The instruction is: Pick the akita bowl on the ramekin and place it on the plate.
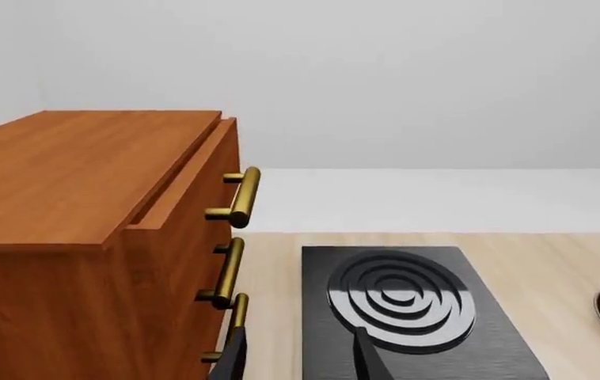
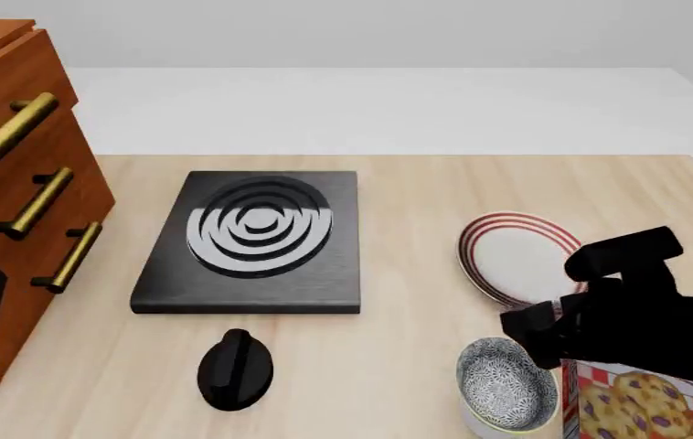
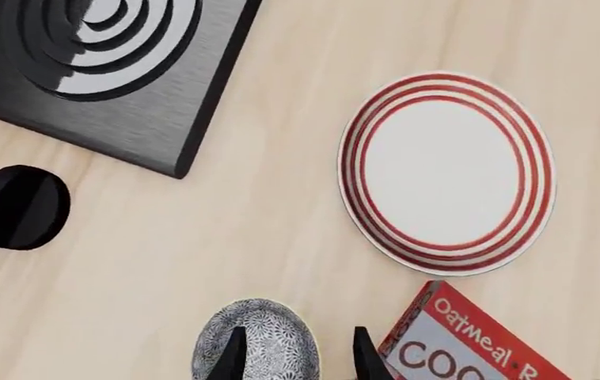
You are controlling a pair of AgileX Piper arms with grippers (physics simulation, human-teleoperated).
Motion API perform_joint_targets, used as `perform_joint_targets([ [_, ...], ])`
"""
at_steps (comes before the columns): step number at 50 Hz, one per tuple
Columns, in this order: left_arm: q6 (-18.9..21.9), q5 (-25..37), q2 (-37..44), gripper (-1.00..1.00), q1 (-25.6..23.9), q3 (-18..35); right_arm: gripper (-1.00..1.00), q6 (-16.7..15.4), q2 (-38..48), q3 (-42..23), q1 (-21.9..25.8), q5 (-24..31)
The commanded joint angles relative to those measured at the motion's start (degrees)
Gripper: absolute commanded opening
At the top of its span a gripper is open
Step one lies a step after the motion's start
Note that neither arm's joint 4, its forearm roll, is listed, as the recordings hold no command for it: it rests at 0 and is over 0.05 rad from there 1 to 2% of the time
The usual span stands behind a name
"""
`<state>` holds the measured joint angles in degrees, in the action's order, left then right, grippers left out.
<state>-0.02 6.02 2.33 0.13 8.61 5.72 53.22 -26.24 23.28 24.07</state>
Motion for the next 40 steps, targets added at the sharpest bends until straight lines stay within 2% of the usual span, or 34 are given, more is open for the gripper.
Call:
perform_joint_targets([
  [1, -0.15, 0.34, -0.28, 1.0, 0.13, 0.24, 1.0, 0.11, 2.64, 1.89, -1.04, -3.09],
  [17, -0.25, 0.74, -0.51, 1.0, 0.0, 0.56, 1.0, -0.64, 5.39, 4.51, -3.05, -6.11],
  [23, -0.22, 0.75, -0.75, 1.0, 0.07, 0.41, 1.0, 1.3, 7.18, 5.71, -1.16, -7.63],
  [40, -0.38, 0.73, -0.67, 1.0, 0.16, 0.59, 1.0, 2.62, 10.31, 7.59, -0.26, -10.67],
])
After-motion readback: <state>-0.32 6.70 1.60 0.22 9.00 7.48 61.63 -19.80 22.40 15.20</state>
